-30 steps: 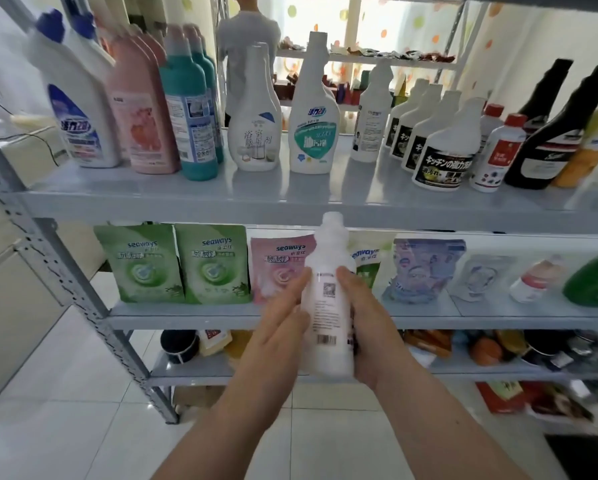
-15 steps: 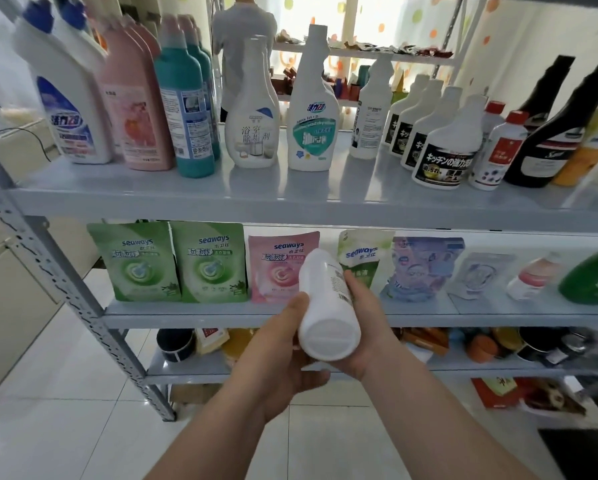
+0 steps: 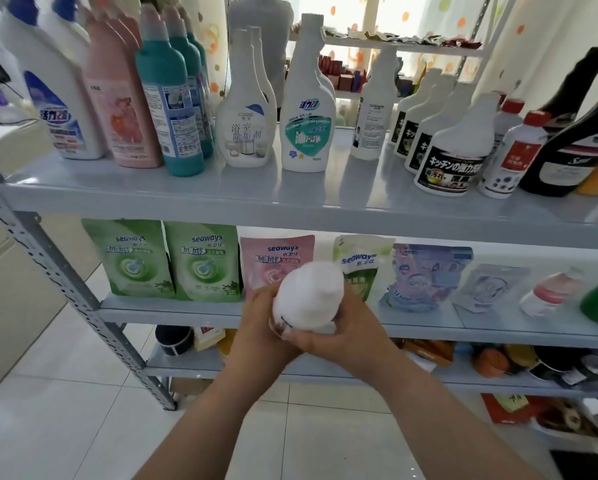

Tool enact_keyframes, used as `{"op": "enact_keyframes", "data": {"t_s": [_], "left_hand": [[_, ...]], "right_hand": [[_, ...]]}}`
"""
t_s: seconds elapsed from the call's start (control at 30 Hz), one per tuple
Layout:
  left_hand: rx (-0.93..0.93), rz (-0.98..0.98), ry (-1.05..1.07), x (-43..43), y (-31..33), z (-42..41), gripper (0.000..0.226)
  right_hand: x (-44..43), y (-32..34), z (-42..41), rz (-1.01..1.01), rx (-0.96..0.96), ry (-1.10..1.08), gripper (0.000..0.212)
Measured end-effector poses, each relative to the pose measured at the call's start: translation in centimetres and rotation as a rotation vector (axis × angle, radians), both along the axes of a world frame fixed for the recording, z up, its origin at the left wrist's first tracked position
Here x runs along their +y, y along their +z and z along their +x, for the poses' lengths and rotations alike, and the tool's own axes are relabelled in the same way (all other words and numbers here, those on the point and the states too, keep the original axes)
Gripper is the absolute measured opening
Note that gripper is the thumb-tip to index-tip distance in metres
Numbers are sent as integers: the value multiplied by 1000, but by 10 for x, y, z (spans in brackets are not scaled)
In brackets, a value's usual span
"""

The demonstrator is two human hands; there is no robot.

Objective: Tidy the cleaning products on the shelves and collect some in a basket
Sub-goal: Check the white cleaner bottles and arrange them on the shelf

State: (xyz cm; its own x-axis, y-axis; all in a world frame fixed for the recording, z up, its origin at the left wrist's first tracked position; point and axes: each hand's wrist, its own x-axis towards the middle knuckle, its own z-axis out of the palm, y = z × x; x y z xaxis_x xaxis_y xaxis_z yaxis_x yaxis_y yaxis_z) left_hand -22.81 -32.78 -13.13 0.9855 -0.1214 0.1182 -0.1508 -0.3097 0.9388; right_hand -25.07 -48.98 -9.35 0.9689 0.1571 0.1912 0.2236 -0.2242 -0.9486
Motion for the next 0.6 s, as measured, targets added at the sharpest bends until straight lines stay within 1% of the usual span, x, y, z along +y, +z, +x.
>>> {"op": "enact_keyframes", "data": {"t_s": [0.1, 0.17, 0.23, 0.27, 0.33, 0.43, 0.47, 0.5, 0.57, 0.6], "left_hand": [[-156, 60, 108, -8, -11, 7, 76], [-169, 63, 147, -16, -14, 8, 78], [-142, 50, 123, -21, -16, 7, 79], [-105, 24, 95, -23, -14, 6, 80], [0, -25, 6, -22, -6, 1, 79], [173, -123, -296, -18, 5, -7, 66], [231, -180, -385, -20, 7, -10, 67], [278, -246, -431, -23, 5, -12, 71], [321, -348, -404, -29, 0, -18, 76], [303, -346, -358, -31, -2, -20, 75]], "right_hand": [[-6, -6, -1, -102, -149, 7, 86], [-7, -10, -2, -124, -187, 2, 85], [-10, -11, -1, -94, -146, -1, 85], [-13, -9, 1, -40, -94, -1, 84], [-22, -4, 5, 132, 10, 9, 82], [-34, -2, 12, 502, 155, 104, 78], [-35, -3, 12, 613, 190, 143, 75], [-36, -4, 12, 689, 216, 176, 73], [-35, -5, 10, 708, 241, 205, 68], [-35, -5, 9, 670, 237, 193, 64]]}}
